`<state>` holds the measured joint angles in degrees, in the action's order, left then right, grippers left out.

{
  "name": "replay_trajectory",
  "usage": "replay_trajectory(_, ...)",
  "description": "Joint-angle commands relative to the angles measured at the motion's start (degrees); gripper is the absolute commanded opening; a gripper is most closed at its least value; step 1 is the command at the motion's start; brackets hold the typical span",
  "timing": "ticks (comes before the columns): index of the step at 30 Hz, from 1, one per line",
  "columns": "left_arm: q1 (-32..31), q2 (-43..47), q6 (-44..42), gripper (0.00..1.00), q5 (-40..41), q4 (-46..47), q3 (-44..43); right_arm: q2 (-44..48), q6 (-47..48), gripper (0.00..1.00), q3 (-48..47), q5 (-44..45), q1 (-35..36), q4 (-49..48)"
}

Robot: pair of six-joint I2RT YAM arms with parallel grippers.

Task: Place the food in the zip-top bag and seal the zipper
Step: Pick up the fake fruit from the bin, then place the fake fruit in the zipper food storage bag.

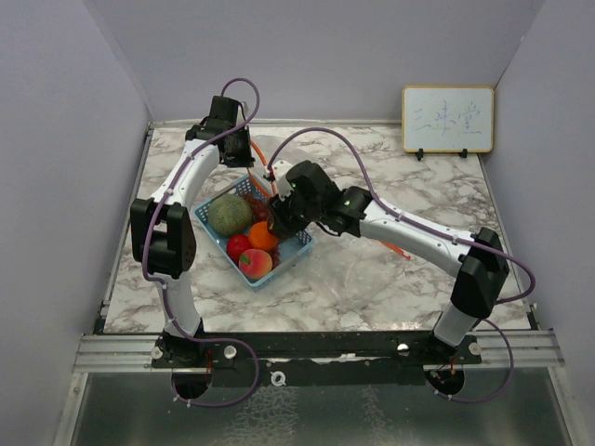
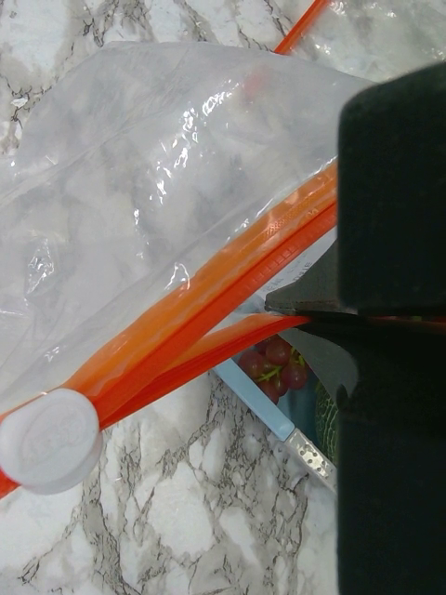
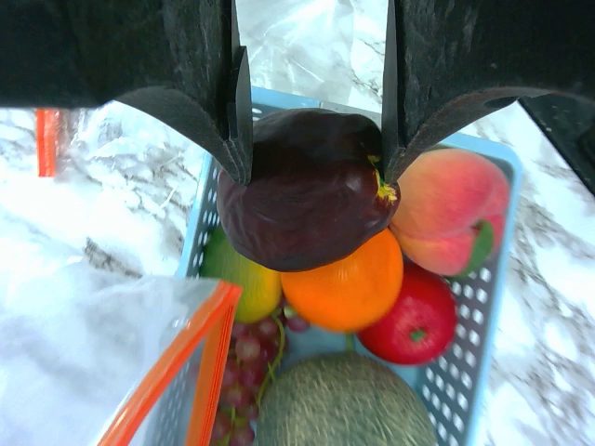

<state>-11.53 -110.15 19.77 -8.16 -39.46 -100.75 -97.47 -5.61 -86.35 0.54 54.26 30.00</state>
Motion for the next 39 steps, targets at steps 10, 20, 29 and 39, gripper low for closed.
replay_trajectory(10,-1.48,1.38,1.16,0.00,-7.26,-0.97,-3.12,-6.28,2.44,0.22,-17.27,-5.50,-3.63,-4.59)
replay_trajectory(20,-1.65,4.04,4.32,0.00,-13.81,1.32,1.10,-7.99,0.56,0.20,-14.62,-11.73,-7.69,-7.38)
replay_trajectory(29,-1.65,4.66,5.51,0.00,-18.07,2.03,3.39,-7.22,1.94,0.17,-11.99,3.33,-11.84,-7.63)
replay_trajectory(39,-1.63,4.73,6.37,0.00,-20.07,1.38,2.28,-7.34,3.46,0.38,-10.50,15.14,-12.29,-8.08)
